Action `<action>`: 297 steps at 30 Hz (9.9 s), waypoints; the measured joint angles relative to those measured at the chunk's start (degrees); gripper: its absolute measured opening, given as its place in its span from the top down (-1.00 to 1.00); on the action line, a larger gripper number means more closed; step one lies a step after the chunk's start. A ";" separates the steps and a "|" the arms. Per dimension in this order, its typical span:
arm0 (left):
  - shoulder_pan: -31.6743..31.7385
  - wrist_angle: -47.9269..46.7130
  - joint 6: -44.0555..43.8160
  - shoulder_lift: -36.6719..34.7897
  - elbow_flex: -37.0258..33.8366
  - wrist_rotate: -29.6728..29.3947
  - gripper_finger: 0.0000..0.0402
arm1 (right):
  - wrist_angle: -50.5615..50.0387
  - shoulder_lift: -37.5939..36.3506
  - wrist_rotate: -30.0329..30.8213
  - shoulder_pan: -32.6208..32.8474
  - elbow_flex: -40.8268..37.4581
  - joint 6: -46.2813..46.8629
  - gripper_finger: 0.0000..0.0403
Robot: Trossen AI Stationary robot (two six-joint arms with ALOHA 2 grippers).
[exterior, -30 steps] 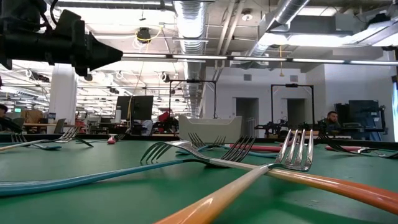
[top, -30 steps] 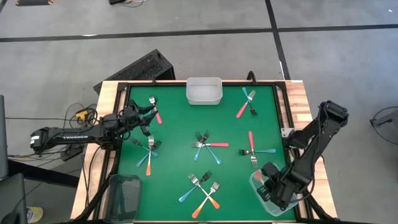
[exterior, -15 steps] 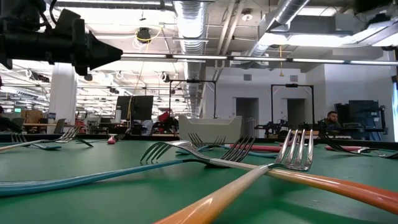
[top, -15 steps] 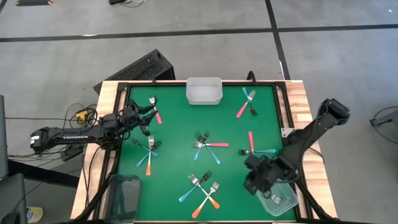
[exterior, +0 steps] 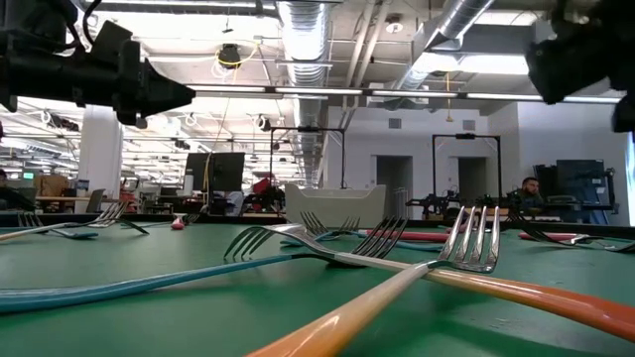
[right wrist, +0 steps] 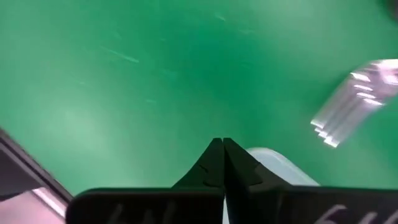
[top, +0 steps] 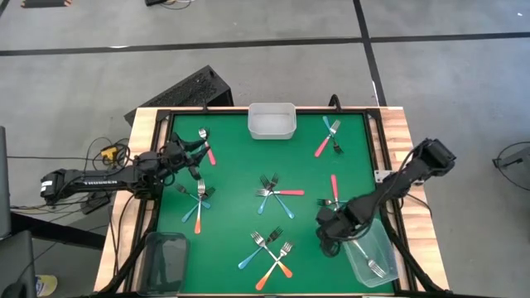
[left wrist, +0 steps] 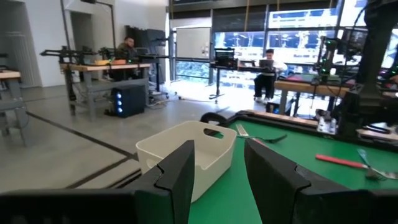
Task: Sort silverware by color (type)
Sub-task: Adjust the transparent bin, then put the blue fork into the white bin, then put the right red fork into the black bin
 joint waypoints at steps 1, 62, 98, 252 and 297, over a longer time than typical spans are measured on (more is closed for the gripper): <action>0.01 0.01 -0.03 0.00 0.00 -0.09 0.35 | -1.34 -0.74 0.76 0.00 0.00 0.02 0.94; 0.00 -25.04 -10.35 0.07 0.04 -3.22 0.35 | 22.07 3.86 18.33 -40.60 -0.28 -38.29 0.27; -11.92 -8.55 -2.26 1.07 0.02 15.99 0.36 | -4.70 9.61 23.71 -9.62 10.73 -5.32 0.27; -23.19 -7.82 -31.07 23.26 0.02 -13.63 0.35 | 32.65 11.08 12.76 -59.16 20.96 -82.21 0.19; -15.61 12.41 8.58 32.00 9.60 -5.38 0.35 | 21.56 -5.50 25.03 -32.42 -0.33 -47.28 0.30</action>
